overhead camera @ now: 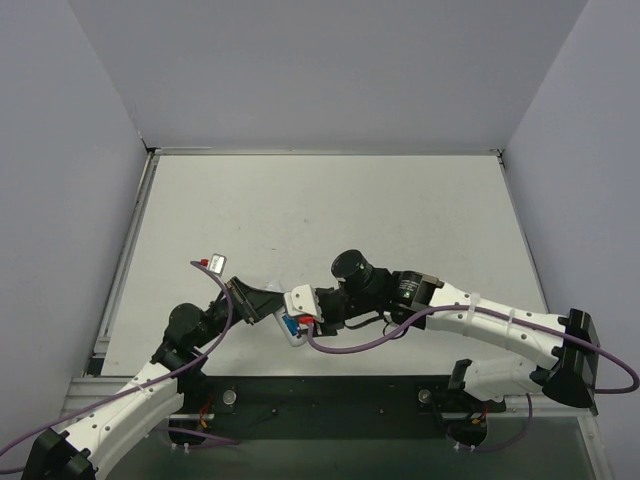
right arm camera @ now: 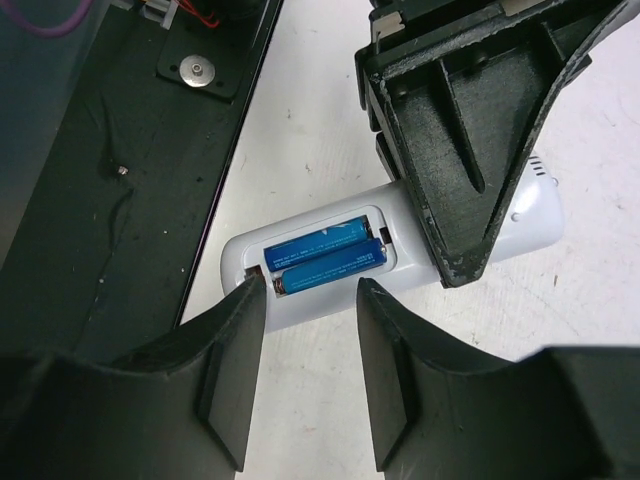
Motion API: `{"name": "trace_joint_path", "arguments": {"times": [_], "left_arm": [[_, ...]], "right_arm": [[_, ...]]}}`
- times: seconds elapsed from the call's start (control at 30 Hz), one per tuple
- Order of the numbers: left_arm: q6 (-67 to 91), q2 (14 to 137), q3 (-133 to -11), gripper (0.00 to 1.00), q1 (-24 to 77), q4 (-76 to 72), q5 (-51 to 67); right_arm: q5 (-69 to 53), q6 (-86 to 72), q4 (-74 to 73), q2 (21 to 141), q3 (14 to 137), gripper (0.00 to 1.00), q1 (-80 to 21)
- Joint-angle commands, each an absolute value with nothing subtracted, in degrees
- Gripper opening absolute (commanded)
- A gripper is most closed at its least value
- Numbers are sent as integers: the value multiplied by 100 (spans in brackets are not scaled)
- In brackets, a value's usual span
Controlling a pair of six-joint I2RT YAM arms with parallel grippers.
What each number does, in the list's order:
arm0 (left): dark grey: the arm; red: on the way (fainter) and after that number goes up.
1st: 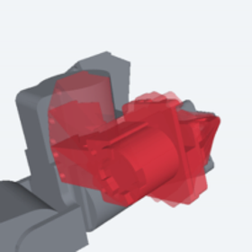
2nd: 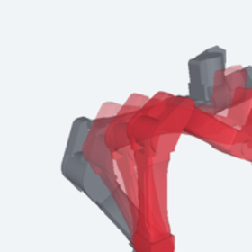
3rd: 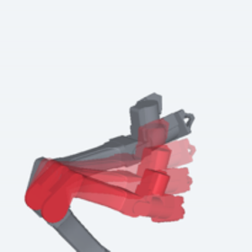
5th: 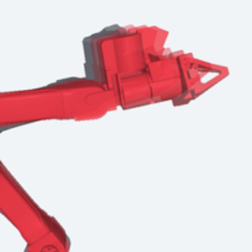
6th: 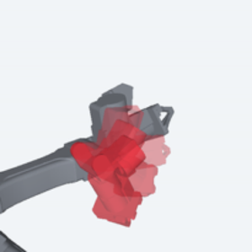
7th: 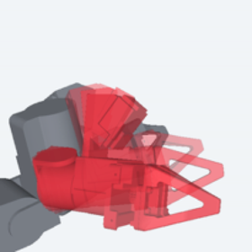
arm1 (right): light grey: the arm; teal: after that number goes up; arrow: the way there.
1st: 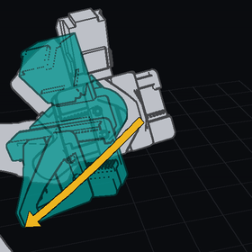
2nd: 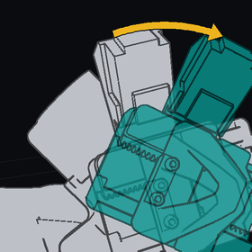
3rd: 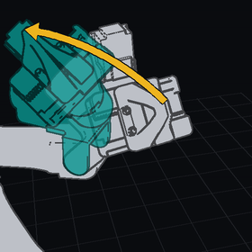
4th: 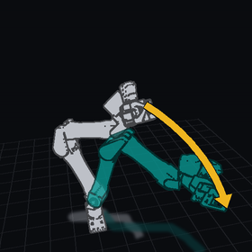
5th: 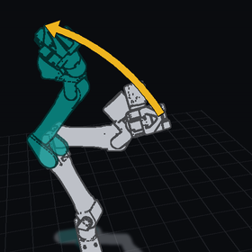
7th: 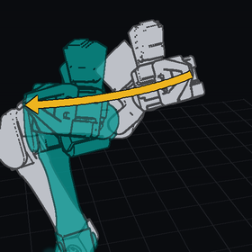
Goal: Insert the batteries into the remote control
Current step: Load the battery into the remote control.
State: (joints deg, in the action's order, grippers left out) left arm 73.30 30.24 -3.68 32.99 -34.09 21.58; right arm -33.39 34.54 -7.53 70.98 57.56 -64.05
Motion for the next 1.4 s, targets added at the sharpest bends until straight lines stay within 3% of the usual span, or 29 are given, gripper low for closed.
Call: {"name": "trace_joint_path", "arguments": {"times": [0.0,0.37,0.6,1.07,1.37], "left_arm": [[7339,3006,-642,0,3296,-3876,2303],[7330,2980,-642,0,3296,-3867,2329],[7330,2953,-659,0,3296,-3832,2338],[7339,2918,-668,0,3296,-3832,2347],[7444,2795,-642,0,3296,-3902,2233]], "right_arm": [[-3665,3577,-554,7163,6099,36,-6355],[-3647,3586,-255,7207,6091,36,-6319],[-3779,3586,-272,7365,6196,29,-6302],[-3876,3674,-395,7567,6363,26,-6284],[-3973,3691,-554,7620,6267,19,-6249]]}}
